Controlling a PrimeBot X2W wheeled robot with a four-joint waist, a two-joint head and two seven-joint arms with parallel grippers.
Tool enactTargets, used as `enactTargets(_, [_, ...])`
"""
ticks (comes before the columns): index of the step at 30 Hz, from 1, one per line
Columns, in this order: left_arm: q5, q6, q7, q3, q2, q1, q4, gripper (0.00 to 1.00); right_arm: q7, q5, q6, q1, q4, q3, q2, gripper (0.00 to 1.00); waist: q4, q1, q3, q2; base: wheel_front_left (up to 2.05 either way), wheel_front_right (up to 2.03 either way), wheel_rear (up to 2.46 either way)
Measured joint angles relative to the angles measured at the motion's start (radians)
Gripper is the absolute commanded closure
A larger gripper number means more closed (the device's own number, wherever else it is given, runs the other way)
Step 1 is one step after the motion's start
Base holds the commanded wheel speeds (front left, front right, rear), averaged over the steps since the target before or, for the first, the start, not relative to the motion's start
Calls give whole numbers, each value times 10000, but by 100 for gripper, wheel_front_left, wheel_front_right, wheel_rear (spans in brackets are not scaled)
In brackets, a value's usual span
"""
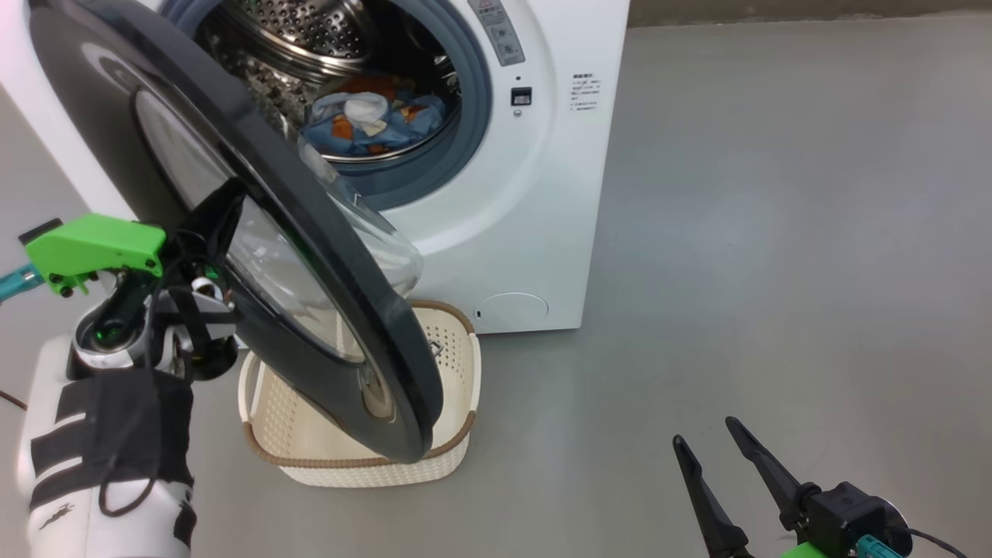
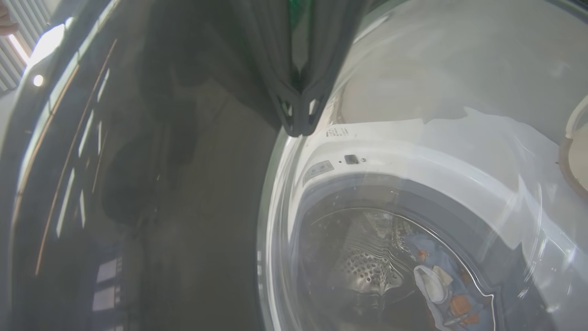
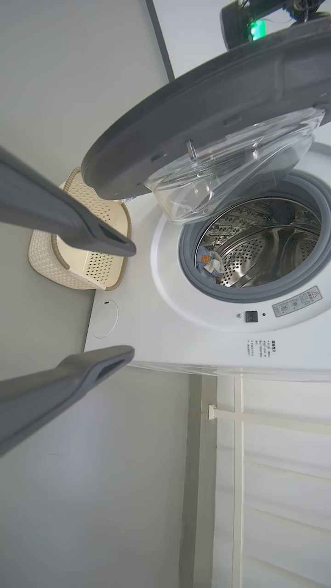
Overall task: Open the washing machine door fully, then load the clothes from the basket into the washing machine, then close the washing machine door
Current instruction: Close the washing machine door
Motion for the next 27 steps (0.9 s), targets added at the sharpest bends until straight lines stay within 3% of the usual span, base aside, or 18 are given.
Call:
enactTargets(10, [-286, -694, -1321, -433, -36, -696, 1448, 100, 0, 19, 0, 1, 29, -8, -48, 0, -338, 0, -78, 0, 0, 0, 0])
enactTargets(27, [-869, -840, -2734, -1381, 8, -1051, 2165, 100, 0, 19, 0, 0, 115, 192, -163, 0, -507, 0, -218, 0, 0, 0, 0])
